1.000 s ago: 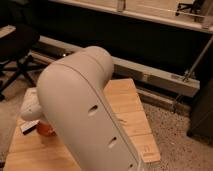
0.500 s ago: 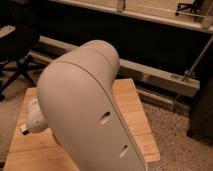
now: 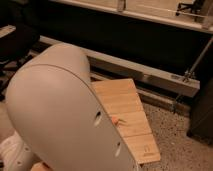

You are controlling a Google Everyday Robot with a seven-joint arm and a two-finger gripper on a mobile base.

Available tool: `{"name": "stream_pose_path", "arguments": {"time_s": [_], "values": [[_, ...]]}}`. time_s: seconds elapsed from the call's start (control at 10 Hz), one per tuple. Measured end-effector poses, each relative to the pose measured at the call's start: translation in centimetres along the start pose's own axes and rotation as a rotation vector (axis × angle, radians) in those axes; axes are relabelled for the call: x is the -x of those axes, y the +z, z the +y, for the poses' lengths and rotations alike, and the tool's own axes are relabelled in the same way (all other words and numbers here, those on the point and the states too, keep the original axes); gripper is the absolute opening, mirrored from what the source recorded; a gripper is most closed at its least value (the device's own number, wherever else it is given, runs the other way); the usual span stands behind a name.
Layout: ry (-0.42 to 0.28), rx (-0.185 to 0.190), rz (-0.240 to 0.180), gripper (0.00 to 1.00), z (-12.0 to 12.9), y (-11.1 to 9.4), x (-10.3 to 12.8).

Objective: Drag the ceramic bowl in a circle

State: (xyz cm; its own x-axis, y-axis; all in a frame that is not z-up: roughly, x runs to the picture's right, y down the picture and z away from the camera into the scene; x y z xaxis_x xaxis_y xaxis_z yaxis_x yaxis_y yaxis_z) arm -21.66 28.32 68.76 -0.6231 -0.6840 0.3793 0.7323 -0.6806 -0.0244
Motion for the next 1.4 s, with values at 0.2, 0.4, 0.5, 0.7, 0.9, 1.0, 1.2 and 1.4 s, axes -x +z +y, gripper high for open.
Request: {"name": "stream_pose_path", "arguments": {"time_s": [0.2, 0.4, 0.5, 0.7, 0.9, 1.0, 1.2, 1.4], "values": [[-0.054, -0.033, 0.024, 0.0, -1.9, -2.8, 1.3], [-0.092, -0.064, 0.059, 0.0, -4.4, -4.7, 1.3], [-0.107, -0.085, 0.081, 0.0, -6.0, -5.6, 0.8], [-0.148, -0.136, 0.131, 0.0, -9.6, -7.8, -0.5], [-0.172, -0.169, 0.169, 0.0, -11.9, -9.1, -2.0], [-0.173, -0.174, 0.18, 0.0, -12.4, -9.1, -3.0], [-0.147, -0.173, 0.186, 0.0, -12.7, -8.0, -5.6], [-0.114, -0.174, 0.186, 0.0, -12.9, -6.7, -8.0]]}}
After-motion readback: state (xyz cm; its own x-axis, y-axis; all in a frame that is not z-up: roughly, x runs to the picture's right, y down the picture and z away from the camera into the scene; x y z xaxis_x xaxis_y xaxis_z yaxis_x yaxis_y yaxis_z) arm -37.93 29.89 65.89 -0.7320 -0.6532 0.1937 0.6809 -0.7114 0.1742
